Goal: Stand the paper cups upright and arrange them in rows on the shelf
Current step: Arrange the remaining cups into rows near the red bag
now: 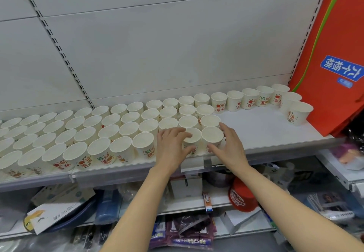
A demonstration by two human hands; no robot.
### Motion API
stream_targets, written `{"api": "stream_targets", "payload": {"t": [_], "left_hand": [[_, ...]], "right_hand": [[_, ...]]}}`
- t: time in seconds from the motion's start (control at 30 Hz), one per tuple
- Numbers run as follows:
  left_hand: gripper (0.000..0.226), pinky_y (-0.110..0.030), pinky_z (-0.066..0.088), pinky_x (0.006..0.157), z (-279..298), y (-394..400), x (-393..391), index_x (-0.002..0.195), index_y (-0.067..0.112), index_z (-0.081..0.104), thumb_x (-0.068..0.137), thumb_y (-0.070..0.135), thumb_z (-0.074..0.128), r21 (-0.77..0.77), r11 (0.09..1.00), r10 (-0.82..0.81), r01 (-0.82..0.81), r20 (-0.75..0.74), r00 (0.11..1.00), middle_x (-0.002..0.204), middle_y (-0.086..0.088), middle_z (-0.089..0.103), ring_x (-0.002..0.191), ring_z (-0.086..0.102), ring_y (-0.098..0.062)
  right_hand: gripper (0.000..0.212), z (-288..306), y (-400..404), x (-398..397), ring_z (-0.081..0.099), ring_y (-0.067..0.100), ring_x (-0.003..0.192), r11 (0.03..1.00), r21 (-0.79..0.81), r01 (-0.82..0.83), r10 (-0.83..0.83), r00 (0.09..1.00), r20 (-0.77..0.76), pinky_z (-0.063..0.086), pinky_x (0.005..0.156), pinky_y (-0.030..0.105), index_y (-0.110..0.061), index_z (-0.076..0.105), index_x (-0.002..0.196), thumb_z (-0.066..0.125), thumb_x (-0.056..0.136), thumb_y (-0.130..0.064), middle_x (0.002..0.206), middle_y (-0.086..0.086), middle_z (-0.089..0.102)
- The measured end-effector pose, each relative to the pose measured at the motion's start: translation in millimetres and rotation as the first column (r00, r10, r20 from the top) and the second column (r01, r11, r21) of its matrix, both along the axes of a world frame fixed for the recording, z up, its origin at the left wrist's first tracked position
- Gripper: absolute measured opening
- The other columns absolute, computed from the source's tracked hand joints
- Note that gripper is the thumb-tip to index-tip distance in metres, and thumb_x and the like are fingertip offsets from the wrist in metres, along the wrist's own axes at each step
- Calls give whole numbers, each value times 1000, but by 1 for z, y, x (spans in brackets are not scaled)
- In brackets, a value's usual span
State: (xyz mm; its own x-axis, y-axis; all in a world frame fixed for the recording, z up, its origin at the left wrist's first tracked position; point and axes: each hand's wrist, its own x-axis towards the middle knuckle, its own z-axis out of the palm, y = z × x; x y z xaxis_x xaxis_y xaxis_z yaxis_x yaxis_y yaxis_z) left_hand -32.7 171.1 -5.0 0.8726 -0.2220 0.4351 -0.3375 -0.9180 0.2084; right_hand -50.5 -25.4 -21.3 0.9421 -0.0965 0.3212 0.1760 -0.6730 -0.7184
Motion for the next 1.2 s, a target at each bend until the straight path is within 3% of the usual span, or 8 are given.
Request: {"api": "stream_targets", "payload": {"t": [0.13, 0.23, 0.4, 0.5, 0.63, 0.8, 1.0, 1.2], "left_hand": [[34, -34, 17, 106, -2, -4, 3, 110, 37, 67, 81, 53, 66, 46, 999, 3, 0, -58, 998, 128, 13, 59, 122, 46, -12], [51, -35, 18, 109, -3, -5, 3, 125, 35, 59, 79, 56, 66, 35, 999, -29, 30, -43, 999, 138, 9, 52, 130, 40, -15], [91, -39, 6, 120, 6, -21, 10, 154, 27, 10, 84, 71, 47, 131, 977, -143, 171, -196, 970, 162, 3, 0, 149, -4, -17], [95, -40, 3, 121, 10, -37, 20, 155, 26, -1, 84, 77, 35, 220, 947, -163, 233, -297, 941, 162, 2, -10, 149, -10, -17], [91, -43, 2, 121, 10, -50, 30, 155, 23, 0, 86, 76, 27, 341, 903, -122, 262, -380, 917, 162, 0, -6, 149, -6, -17], [92, -43, 0, 121, 8, -48, 31, 155, 24, 0, 85, 79, 23, 346, 905, -108, 249, -380, 919, 162, 2, -5, 149, -6, -18], [74, -40, 13, 117, 30, -71, 39, 152, 28, 20, 92, 65, 38, 153, 963, -163, 222, -324, 932, 161, 3, 15, 147, 15, -20], [59, -39, 31, 110, 36, -161, 73, 144, 21, 41, 94, 49, 52, 17, 956, -280, 292, -239, 930, 149, -1, 42, 135, 39, -24]], "right_hand": [[72, -2, -2, 2, 42, 19, 126, 999, -19, 35, -35, 999, 31, 30, 101, 22, -16, 40, 138, 75, 77, -27, 134, 3, 47], [78, 2, -3, 1, 37, 20, 130, 999, -36, 41, -40, 999, 21, 28, 104, 28, -18, 35, 142, 73, 77, -39, 140, 1, 43], [74, 21, -6, 16, 28, 19, 137, 999, 30, -23, 26, 996, -90, 23, 106, 32, -17, 26, 145, 57, 88, -51, 150, 2, 32], [72, 24, -9, 25, 25, 18, 140, 998, -23, -66, 61, 985, -164, 20, 108, 29, -13, 24, 149, 40, 94, -57, 154, 4, 28], [52, 24, -10, 25, 38, 20, 129, 995, -27, -92, 87, 986, -146, 22, 92, 21, -10, 40, 137, 36, 100, -47, 142, 7, 44], [62, 15, -23, 29, 25, 18, 141, 997, -47, -67, 60, 989, -136, 18, 112, 31, -16, 26, 149, 31, 99, -52, 154, 2, 29], [53, -3, -102, 24, 44, 19, 124, 975, -168, 148, -157, 987, -42, 34, 106, 35, -20, 43, 139, 54, 93, -42, 135, -2, 54], [47, 2, -196, 34, 47, 18, 120, 928, -187, 322, -329, 944, -4, 38, 100, 34, -19, 53, 131, 63, 89, -35, 128, -2, 59]]}}
